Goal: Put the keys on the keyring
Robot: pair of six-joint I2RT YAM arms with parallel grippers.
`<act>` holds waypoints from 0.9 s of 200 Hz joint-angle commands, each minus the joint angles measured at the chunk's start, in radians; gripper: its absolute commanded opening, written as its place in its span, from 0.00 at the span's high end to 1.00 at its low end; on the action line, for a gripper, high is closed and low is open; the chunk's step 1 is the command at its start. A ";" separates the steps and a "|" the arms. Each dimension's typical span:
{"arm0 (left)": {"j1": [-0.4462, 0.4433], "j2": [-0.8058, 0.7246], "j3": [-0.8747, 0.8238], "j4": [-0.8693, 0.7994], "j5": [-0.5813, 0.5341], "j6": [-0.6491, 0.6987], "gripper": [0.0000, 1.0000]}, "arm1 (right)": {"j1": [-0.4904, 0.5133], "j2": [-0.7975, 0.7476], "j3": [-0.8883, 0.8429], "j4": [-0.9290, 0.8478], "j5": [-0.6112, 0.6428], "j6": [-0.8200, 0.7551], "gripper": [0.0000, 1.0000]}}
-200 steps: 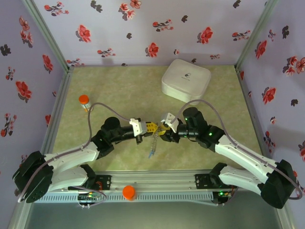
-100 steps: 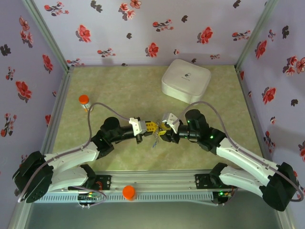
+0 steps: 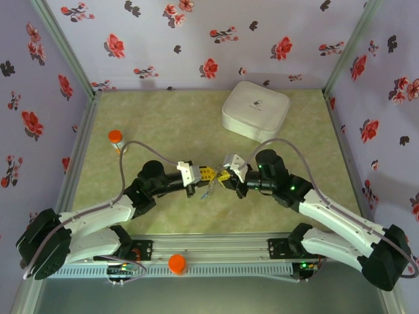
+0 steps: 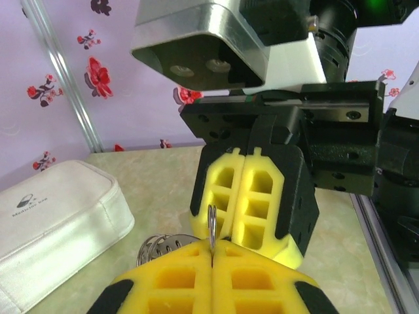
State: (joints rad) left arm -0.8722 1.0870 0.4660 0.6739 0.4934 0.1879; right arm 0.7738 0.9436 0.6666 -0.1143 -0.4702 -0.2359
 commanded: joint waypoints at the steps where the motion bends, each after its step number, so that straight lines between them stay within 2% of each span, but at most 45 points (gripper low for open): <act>1: 0.001 -0.033 0.012 -0.032 0.012 0.025 1.00 | 0.009 -0.015 0.070 -0.057 0.022 -0.020 1.00; 53: 0.001 -0.032 0.018 -0.093 0.019 0.061 1.00 | 0.012 -0.005 0.161 -0.171 0.062 -0.037 1.00; 95: -0.001 -0.019 0.021 -0.098 -0.113 0.082 1.00 | 0.012 -0.015 0.197 -0.254 0.087 -0.038 1.00; 125: -0.002 0.007 0.052 -0.150 -0.106 0.073 0.99 | 0.024 -0.021 0.194 -0.231 0.094 -0.018 1.00; 132: -0.002 0.011 0.054 -0.144 -0.093 0.059 0.85 | 0.030 -0.020 0.199 -0.229 0.104 -0.015 1.00; 140: -0.003 0.014 0.046 -0.120 -0.084 0.042 0.61 | 0.039 -0.015 0.209 -0.236 0.122 -0.015 1.00; 145: -0.002 0.015 0.036 -0.093 -0.081 0.028 0.50 | 0.043 -0.011 0.218 -0.243 0.132 -0.019 1.00; 159: -0.001 0.007 -0.017 0.012 -0.098 -0.006 0.29 | 0.056 0.003 0.250 -0.272 0.163 -0.041 1.00; 172: 0.004 -0.019 -0.063 0.105 -0.144 -0.039 0.03 | 0.073 0.019 0.274 -0.282 0.210 -0.057 1.00; 180: 0.008 -0.050 -0.087 0.155 -0.187 -0.061 0.00 | 0.081 0.030 0.285 -0.276 0.232 -0.063 1.00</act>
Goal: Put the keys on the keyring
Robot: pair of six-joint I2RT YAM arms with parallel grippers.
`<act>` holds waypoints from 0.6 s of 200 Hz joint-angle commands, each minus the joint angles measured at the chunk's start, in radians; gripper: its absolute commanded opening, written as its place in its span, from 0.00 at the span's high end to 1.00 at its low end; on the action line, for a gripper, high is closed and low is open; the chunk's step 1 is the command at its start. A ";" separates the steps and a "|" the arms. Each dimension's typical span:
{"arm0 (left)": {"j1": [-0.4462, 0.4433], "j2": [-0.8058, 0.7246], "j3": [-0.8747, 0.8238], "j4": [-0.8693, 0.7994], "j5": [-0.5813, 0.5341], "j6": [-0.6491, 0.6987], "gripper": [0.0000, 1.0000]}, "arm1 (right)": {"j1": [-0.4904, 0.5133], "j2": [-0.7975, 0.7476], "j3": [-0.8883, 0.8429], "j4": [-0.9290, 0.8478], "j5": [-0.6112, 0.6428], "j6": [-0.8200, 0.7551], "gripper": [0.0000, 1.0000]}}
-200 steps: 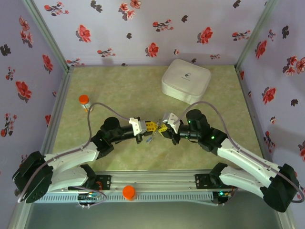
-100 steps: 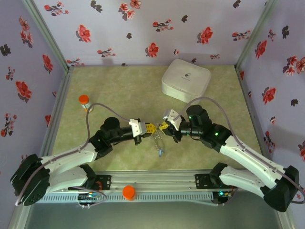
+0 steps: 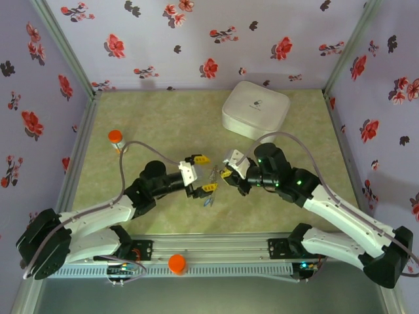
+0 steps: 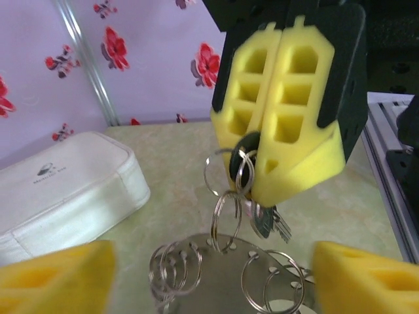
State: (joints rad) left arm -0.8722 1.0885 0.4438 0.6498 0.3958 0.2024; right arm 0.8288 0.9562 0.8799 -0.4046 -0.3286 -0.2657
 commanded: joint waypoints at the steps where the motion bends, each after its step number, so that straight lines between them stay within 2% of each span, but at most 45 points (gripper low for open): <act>1: 0.008 -0.058 -0.068 0.185 -0.097 -0.077 0.00 | 0.027 0.020 0.073 0.015 0.091 -0.034 1.00; 13: 0.010 -0.121 -0.100 0.238 -0.201 -0.081 0.00 | 0.041 0.051 0.090 0.031 0.093 -0.038 1.00; 35: 0.013 -0.258 -0.163 0.315 -0.465 -0.049 0.00 | 0.085 0.141 0.139 0.094 0.087 -0.054 1.00; 61: 0.024 -0.444 -0.181 0.299 -0.733 -0.002 0.00 | 0.148 0.291 0.228 0.220 0.020 -0.035 1.00; 77: 0.029 -0.532 -0.168 0.255 -0.830 0.025 0.00 | 0.157 0.370 0.238 0.404 -0.023 0.062 1.00; 91: 0.032 -0.586 -0.163 0.217 -0.886 0.040 0.00 | 0.158 0.440 0.230 0.542 -0.002 0.137 1.00; 106: 0.032 -0.609 -0.164 0.187 -0.942 0.054 0.00 | 0.156 0.510 0.232 0.542 0.050 0.142 1.00; 120: 0.034 -0.607 -0.172 0.155 -0.971 0.056 0.00 | 0.157 0.552 0.229 0.455 0.103 0.098 1.00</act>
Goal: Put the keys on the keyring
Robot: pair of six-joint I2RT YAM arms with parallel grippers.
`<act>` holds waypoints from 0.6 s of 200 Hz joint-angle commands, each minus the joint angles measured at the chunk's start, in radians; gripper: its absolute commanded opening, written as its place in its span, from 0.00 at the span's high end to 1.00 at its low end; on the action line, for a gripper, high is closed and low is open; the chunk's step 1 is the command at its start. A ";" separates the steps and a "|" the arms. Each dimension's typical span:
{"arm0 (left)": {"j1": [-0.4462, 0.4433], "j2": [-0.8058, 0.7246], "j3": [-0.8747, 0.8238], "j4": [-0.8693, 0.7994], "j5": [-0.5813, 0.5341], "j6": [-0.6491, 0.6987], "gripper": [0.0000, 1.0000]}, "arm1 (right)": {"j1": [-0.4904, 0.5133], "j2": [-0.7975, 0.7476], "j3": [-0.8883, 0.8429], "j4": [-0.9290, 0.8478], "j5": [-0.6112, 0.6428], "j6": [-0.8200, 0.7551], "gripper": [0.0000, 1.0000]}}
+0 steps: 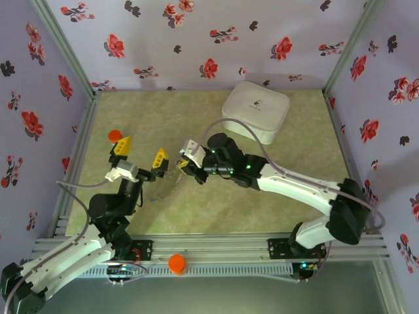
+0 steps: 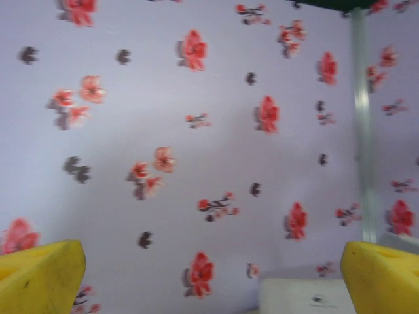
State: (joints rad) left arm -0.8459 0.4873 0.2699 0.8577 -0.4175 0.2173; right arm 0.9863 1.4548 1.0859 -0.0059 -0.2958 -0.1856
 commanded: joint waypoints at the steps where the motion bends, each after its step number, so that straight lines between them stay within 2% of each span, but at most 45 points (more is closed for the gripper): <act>1: 0.007 -0.004 0.002 -0.054 -0.158 0.041 0.00 | 0.000 0.055 0.022 0.050 0.076 0.016 1.00; 47: 0.023 0.116 -0.022 -0.054 -0.230 -0.063 0.00 | -0.002 0.121 0.037 -0.389 0.342 -0.213 1.00; 66: 0.031 0.180 -0.022 -0.061 -0.244 -0.161 0.01 | -0.003 0.121 0.016 -0.471 0.455 -0.275 1.00; 81: 0.031 0.236 -0.019 -0.064 -0.244 -0.185 0.01 | -0.003 0.135 -0.003 -0.525 0.513 -0.311 1.00; 101: 0.045 0.288 -0.019 -0.068 -0.261 -0.195 0.01 | -0.005 0.150 -0.017 -0.625 0.490 -0.362 1.00; 120: 0.083 0.296 0.001 -0.150 -0.253 -0.236 0.00 | -0.005 0.134 -0.059 -0.643 0.460 -0.378 1.00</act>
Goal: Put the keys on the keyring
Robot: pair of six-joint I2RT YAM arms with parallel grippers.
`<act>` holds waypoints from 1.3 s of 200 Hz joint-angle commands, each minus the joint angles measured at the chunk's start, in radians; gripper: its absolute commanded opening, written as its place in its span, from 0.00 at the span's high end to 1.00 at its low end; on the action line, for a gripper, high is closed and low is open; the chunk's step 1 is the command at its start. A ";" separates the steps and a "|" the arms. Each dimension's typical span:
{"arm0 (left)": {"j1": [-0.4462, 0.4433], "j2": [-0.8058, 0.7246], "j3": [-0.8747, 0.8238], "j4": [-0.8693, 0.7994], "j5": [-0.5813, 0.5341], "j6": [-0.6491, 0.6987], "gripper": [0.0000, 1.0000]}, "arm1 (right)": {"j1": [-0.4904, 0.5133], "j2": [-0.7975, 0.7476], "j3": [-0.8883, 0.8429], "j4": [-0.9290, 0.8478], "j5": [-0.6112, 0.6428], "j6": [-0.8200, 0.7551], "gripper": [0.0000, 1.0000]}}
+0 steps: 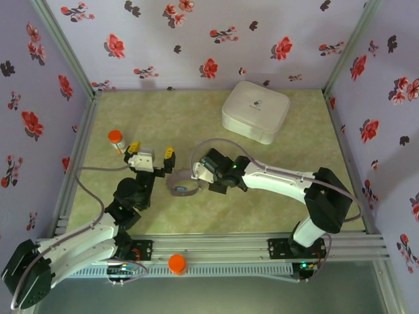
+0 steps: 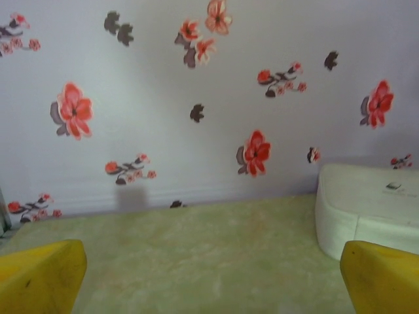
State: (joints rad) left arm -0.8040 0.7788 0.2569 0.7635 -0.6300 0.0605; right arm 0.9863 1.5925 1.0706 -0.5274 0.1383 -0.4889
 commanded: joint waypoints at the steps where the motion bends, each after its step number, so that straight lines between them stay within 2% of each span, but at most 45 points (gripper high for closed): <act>1: 0.044 0.005 0.014 -0.061 -0.040 -0.081 0.00 | -0.006 -0.004 -0.045 -0.121 0.026 -0.074 1.00; 10: 0.068 0.006 0.023 -0.100 -0.029 -0.101 0.00 | -0.005 -0.008 -0.062 -0.123 0.024 -0.075 0.99; 25: 0.118 0.005 0.036 -0.172 -0.003 -0.144 0.00 | -0.005 -0.003 -0.076 -0.144 0.028 -0.081 0.91; 41: 0.187 0.012 0.067 -0.235 0.029 -0.174 0.00 | -0.011 0.001 -0.085 -0.175 0.023 -0.078 0.77; 52: 0.243 0.025 0.083 -0.278 0.077 -0.196 0.00 | -0.046 -0.016 -0.077 -0.214 -0.079 -0.058 0.68; 62: 0.285 0.045 0.103 -0.319 0.122 -0.228 0.00 | -0.103 -0.063 -0.083 -0.196 -0.179 -0.016 0.63; 74: 0.316 0.086 0.129 -0.340 0.148 -0.236 0.00 | -0.183 -0.152 -0.122 -0.099 -0.264 0.042 0.59; 84: 0.334 0.119 0.147 -0.347 0.148 -0.231 0.00 | -0.243 -0.237 -0.172 0.034 -0.284 0.100 0.56; 97: 0.370 0.150 0.164 -0.364 0.141 -0.223 0.00 | -0.307 -0.343 -0.238 0.212 -0.233 0.192 0.52; 115: 0.433 0.171 0.175 -0.439 0.152 -0.236 0.00 | -0.415 -0.469 -0.311 0.369 -0.097 0.345 0.38; 137: 0.493 0.140 0.131 -0.488 0.136 -0.281 0.00 | -0.583 -0.571 -0.396 0.477 0.111 0.475 0.32; 153: 0.548 0.108 0.100 -0.492 0.107 -0.309 0.00 | -0.693 -0.597 -0.468 0.567 0.204 0.538 0.32; 172: 0.599 0.096 0.095 -0.478 0.104 -0.261 0.00 | -0.782 -0.575 -0.581 0.760 0.255 0.554 0.31; 191: 0.628 0.107 0.091 -0.447 0.113 -0.208 0.00 | -0.838 -0.476 -0.668 0.959 0.262 0.535 0.32; 207: 0.657 0.157 0.053 -0.333 0.124 -0.179 0.00 | -0.865 -0.374 -0.722 1.110 0.212 0.532 0.33; 221: 0.673 0.210 0.026 -0.246 0.143 -0.171 0.00 | -0.876 -0.283 -0.770 1.311 0.160 0.532 0.32; 237: 0.677 0.301 -0.013 -0.103 0.159 -0.136 0.00 | -0.879 -0.246 -0.768 1.373 0.075 0.493 0.32; 260: 0.684 0.452 -0.058 0.147 0.198 -0.107 0.00 | -0.890 -0.105 -0.759 1.492 0.072 0.492 0.31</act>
State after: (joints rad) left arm -0.1318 1.1160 0.2413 0.5907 -0.4728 -0.1040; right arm 0.1089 1.3903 0.3000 0.6857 0.2588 0.0082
